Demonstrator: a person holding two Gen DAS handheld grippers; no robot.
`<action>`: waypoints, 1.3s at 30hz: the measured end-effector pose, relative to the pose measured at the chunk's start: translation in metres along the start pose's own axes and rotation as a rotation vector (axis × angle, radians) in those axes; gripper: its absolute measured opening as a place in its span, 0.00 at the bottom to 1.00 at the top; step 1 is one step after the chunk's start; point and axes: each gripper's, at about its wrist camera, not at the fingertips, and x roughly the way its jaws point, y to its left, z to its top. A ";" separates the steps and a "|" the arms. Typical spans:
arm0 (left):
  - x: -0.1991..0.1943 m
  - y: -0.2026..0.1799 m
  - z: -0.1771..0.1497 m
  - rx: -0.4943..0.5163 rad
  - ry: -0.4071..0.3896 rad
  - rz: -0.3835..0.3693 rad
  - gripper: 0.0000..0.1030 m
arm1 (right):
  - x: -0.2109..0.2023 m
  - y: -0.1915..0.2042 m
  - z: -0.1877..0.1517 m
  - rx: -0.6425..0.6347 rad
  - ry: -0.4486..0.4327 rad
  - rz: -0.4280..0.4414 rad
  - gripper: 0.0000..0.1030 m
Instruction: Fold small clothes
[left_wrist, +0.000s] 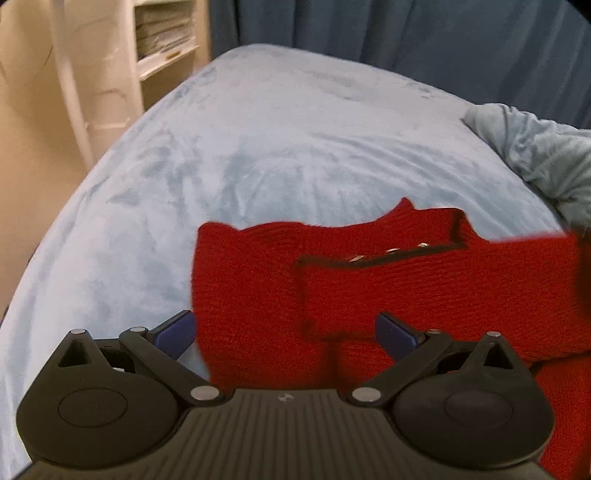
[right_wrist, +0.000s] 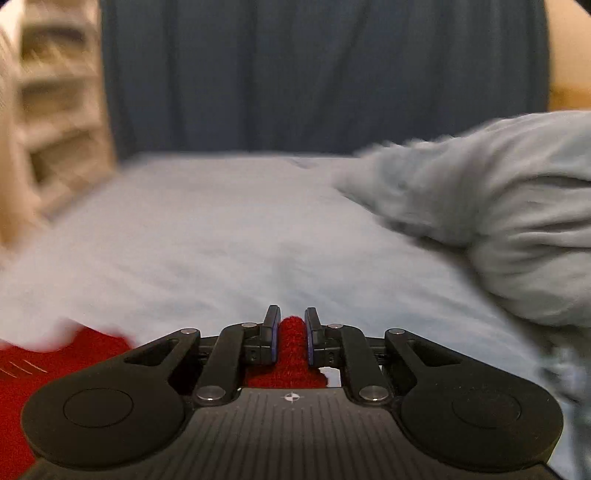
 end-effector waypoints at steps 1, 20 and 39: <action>0.001 0.002 0.000 -0.011 0.009 -0.002 1.00 | 0.018 -0.002 -0.009 0.020 0.082 -0.038 0.25; 0.061 -0.035 0.057 -0.098 0.161 -0.140 0.18 | -0.097 -0.058 -0.102 0.566 0.202 0.123 0.60; -0.067 -0.006 0.091 -0.176 -0.048 -0.288 0.00 | -0.070 -0.023 -0.111 0.269 -0.070 -0.145 0.48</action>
